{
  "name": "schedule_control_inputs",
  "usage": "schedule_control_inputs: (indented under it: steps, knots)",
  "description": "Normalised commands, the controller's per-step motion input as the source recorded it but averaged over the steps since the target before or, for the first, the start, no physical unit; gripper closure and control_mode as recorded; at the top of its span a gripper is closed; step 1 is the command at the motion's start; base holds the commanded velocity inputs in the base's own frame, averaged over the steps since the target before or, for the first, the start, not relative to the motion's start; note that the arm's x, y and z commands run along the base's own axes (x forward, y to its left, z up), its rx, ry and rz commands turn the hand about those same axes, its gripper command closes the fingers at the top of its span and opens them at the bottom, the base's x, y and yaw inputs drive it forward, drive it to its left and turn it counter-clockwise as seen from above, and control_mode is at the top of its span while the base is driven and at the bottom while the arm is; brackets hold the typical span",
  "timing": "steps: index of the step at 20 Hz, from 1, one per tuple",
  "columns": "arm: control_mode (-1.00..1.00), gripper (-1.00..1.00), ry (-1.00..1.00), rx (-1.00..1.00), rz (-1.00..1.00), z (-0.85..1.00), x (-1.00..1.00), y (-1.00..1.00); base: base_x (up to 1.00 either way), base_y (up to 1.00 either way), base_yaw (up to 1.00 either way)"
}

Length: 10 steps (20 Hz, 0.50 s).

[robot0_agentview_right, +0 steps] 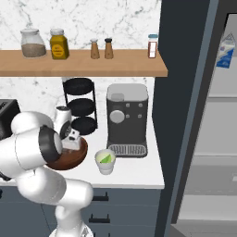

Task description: Grab a lemon wedge from the fridge and one ice cube from the ice bowl, and put them in the glass of lemonade.

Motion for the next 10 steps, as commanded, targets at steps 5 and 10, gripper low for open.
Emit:
schedule_control_inputs:
  steps: [5, 10]
  knots:
    - [-1.00, -1.00, -0.11, 0.03, 0.16, 0.05, -0.51, 0.04, 0.00, 0.00, 0.00]
    - [-1.00, -1.00, -0.24, 0.00, 0.08, 0.60, -0.23, 0.00, 0.00, 0.00, 0.00]
